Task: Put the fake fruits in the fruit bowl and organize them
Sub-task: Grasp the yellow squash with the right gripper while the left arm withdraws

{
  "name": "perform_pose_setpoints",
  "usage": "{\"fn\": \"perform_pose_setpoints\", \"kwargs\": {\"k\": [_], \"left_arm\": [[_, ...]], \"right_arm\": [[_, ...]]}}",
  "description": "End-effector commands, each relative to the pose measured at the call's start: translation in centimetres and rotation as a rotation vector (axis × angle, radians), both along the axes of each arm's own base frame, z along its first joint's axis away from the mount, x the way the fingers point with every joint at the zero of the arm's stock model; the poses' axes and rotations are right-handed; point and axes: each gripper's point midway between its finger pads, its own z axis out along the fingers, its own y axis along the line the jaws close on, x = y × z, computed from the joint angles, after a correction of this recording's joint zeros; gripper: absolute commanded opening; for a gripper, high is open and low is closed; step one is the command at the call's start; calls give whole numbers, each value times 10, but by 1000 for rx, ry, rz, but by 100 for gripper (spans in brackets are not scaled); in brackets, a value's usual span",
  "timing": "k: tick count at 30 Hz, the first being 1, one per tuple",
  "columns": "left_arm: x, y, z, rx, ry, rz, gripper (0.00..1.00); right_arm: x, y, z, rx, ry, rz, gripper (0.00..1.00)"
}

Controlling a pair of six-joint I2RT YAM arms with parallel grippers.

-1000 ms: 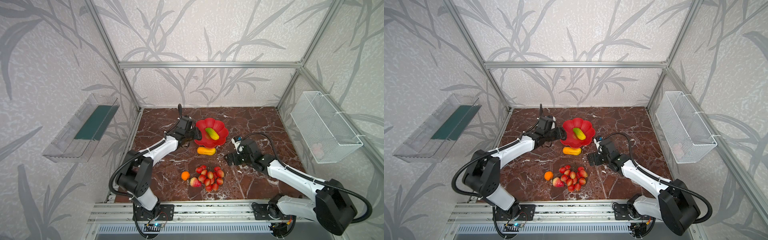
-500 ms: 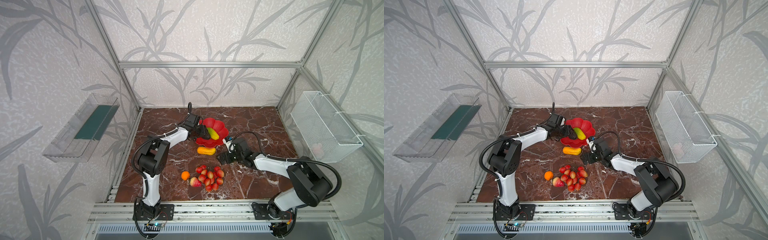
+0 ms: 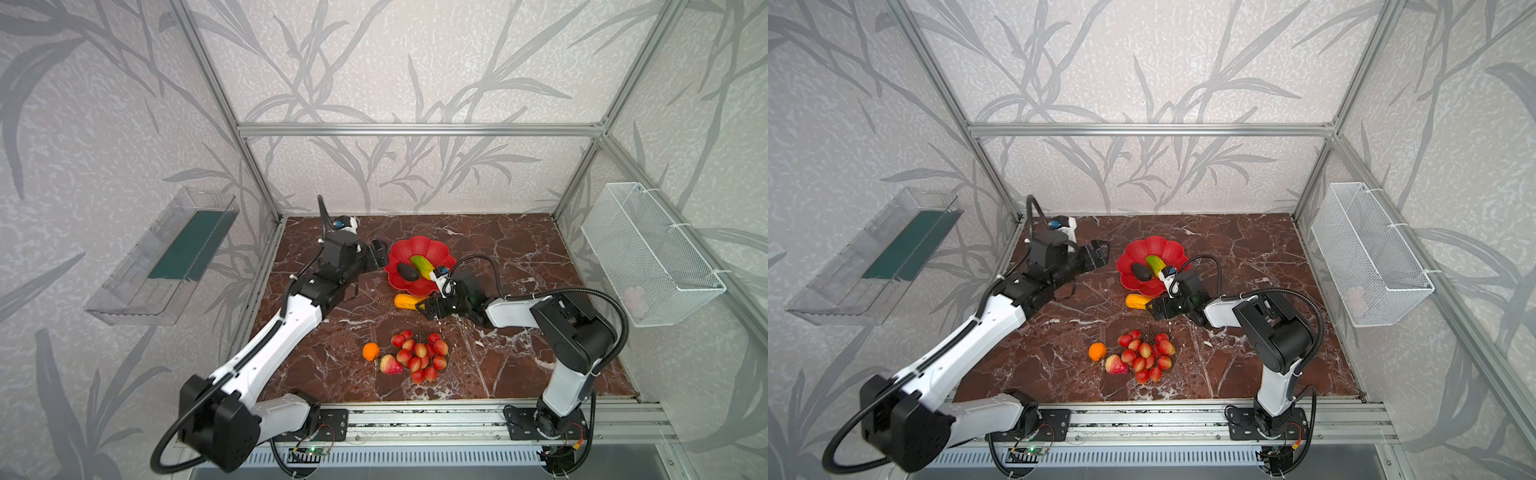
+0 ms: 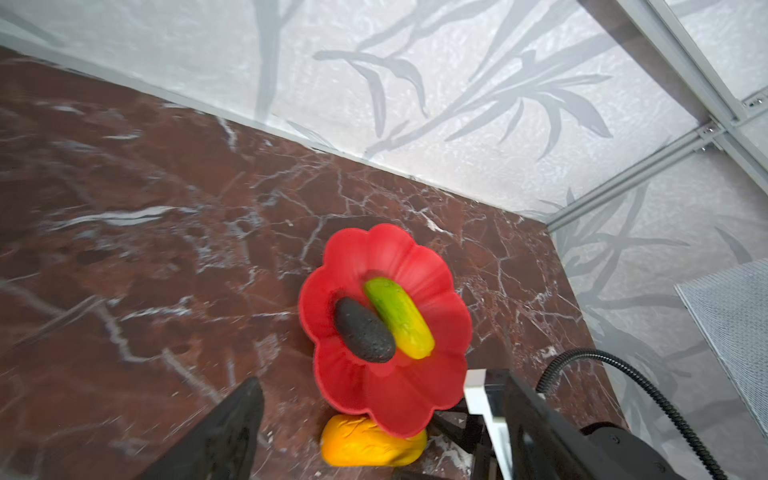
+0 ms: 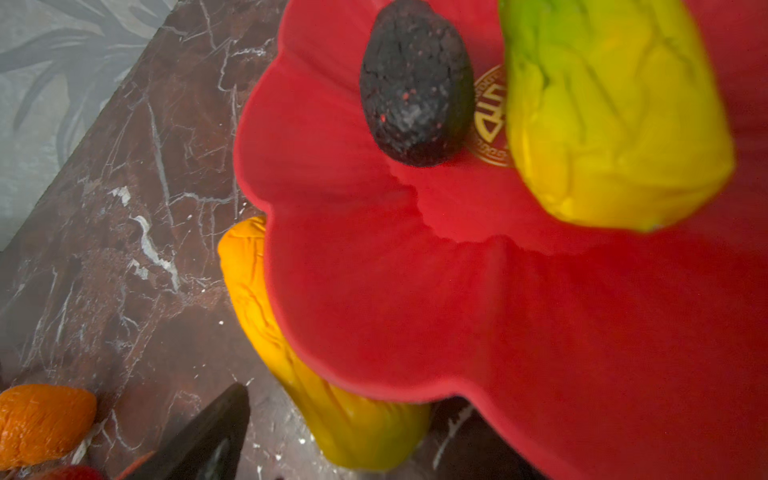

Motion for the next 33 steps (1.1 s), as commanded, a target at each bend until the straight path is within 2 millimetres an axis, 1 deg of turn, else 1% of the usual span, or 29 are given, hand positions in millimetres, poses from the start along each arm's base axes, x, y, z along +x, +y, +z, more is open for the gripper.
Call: {"fn": "perform_pose_setpoints", "kwargs": {"k": [1,4,7,9,11,13,16,20,22,25,26,30,32,33], "left_arm": [[-31,43,-30,58,44,144,92],[-64,71,-52,70,72,216,94],[-90,91,-71,65,95,269,95],[-104,100,-81,53,105,295,96],[-115,107,-88,42,105,316,96],[-122,112,-93,35,104,336,96],[-129,117,-99,26,103,352,96],[-135,117,-105,15,116,344,96],[-139,116,-111,8,138,339,96],[-142,112,-118,-13,155,318,96],[-144,110,-119,-19,157,311,95],[-150,110,-122,-26,167,302,95],[-153,112,-124,-26,170,306,95],[-155,112,-124,-28,170,308,94]], "right_arm": [[-15,30,13,46,-45,96,95],[-34,44,18,64,-49,146,95],[-52,55,25,46,-55,188,93],[-59,57,30,17,-58,189,93],[-58,53,30,-34,-50,166,93],[-54,50,30,-96,-59,157,92],[-46,53,27,-173,-68,175,92],[-36,65,21,-230,-61,189,91],[-30,73,17,-252,-59,189,90],[-23,82,4,-304,-44,195,87],[-22,86,-2,-319,-33,201,85],[-21,97,-17,-357,-9,209,75],[-23,103,-19,-374,-5,214,67],[-24,105,-18,-377,-7,216,61]]}}
